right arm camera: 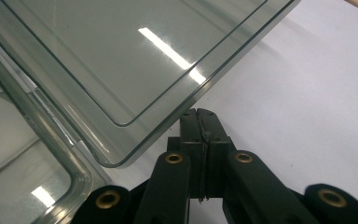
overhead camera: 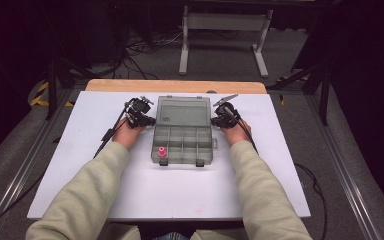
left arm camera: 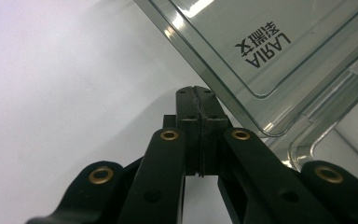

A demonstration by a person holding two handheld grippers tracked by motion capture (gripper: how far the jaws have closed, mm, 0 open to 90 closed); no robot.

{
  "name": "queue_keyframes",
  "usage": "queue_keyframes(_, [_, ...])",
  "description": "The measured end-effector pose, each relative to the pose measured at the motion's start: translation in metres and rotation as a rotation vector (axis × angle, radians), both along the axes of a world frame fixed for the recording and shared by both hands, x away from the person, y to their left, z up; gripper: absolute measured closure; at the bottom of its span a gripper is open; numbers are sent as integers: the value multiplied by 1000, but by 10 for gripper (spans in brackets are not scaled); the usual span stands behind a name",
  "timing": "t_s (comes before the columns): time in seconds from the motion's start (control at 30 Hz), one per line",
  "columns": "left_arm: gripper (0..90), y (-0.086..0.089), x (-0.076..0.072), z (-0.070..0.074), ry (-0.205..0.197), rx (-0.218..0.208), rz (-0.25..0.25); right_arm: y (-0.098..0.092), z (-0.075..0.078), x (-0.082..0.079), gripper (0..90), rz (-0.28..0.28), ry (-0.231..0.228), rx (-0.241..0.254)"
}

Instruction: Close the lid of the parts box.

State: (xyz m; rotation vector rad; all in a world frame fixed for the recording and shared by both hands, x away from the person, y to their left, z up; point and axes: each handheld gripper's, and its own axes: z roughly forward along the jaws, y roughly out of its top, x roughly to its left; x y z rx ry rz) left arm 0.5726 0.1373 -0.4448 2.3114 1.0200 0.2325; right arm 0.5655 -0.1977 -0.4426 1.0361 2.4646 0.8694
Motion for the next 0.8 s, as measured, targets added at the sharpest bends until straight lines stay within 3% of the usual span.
queue_keyframes(0.8, [893,1,-6,13,-62,-22,17,0,17,-3,900,-10,-75,23])
